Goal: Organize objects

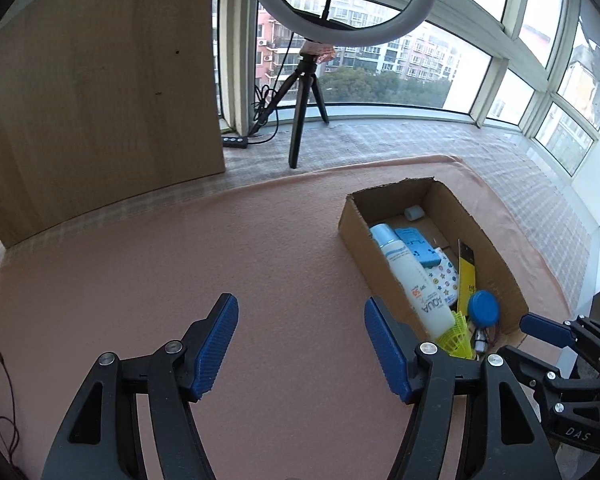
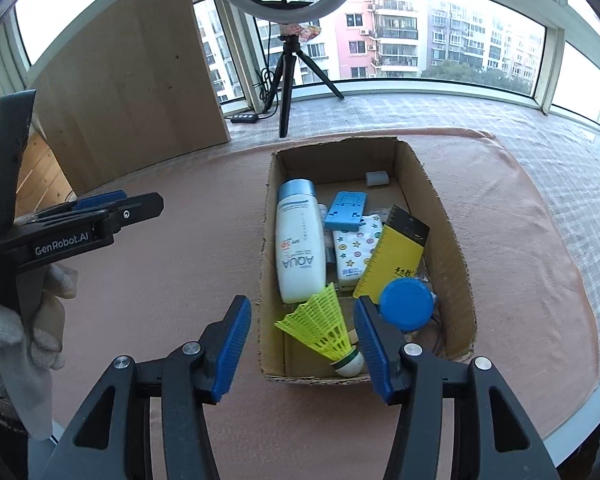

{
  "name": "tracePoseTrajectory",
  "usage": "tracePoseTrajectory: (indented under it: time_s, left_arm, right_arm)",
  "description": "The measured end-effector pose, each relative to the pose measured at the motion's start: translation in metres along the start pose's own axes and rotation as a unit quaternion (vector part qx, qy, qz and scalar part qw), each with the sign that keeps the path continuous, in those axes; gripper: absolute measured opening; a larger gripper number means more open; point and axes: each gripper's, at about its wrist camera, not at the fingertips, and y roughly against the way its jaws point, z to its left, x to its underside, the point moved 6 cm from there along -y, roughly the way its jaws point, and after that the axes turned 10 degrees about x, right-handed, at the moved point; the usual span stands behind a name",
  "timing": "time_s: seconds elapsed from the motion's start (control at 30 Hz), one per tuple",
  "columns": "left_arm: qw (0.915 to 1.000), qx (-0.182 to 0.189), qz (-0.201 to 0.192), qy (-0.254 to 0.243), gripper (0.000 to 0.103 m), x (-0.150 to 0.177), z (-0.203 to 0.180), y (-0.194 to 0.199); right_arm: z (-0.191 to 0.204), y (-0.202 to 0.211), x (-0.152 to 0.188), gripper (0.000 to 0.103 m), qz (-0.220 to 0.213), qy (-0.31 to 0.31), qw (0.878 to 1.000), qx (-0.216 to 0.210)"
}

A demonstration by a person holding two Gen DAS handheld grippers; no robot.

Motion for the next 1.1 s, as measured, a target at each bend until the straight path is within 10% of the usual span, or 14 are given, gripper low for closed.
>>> tracePoseTrajectory:
  time_s: [1.1]
  left_arm:
    - [0.9909, -0.081, -0.048, 0.096, 0.081, 0.116, 0.145, 0.165]
  right_arm:
    - [0.193, 0.037, 0.027, 0.050, -0.028, 0.078, 0.996, -0.040]
